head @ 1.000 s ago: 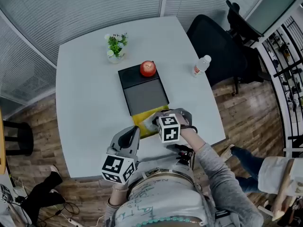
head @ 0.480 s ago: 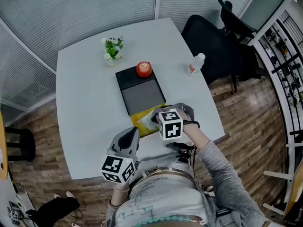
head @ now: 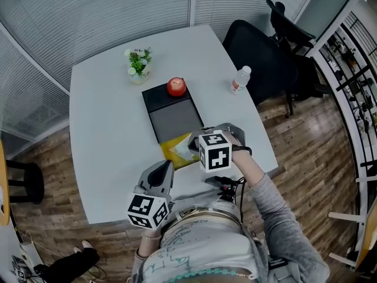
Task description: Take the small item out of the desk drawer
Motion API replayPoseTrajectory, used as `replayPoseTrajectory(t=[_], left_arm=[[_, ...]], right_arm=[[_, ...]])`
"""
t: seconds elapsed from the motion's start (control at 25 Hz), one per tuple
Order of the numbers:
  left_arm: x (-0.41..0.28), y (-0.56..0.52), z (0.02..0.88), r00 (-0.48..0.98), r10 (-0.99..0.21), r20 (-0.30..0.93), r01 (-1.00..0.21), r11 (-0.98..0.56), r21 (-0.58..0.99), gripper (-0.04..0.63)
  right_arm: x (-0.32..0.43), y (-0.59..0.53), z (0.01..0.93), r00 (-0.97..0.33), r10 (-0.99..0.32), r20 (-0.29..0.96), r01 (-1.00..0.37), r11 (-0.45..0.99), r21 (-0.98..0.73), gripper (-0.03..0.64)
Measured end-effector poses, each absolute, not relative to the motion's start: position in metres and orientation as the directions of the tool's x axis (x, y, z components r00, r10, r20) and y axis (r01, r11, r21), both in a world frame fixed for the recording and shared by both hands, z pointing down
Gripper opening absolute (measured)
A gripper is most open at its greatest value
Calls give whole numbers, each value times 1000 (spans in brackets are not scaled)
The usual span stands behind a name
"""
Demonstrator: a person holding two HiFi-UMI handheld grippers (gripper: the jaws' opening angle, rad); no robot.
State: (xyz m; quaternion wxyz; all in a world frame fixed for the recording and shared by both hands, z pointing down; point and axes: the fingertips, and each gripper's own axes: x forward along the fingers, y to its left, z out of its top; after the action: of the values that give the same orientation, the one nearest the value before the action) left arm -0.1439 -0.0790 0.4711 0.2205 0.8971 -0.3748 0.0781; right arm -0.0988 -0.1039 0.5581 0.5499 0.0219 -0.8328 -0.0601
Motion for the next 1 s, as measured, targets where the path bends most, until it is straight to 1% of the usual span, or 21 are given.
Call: replayPoseTrajectory(t=[0.52, 1.0], left_arm=[[-138, -70, 460, 707, -655, 266, -706, -631, 322, -3], [-135, -61, 461, 705, -659, 262, -707, -629, 323, -3]], right_arm=[[-96, -92, 527, -407, -106, 907, 34, 991, 131, 3], [-94, -84, 511, -414, -122, 902, 52, 986, 158, 3]])
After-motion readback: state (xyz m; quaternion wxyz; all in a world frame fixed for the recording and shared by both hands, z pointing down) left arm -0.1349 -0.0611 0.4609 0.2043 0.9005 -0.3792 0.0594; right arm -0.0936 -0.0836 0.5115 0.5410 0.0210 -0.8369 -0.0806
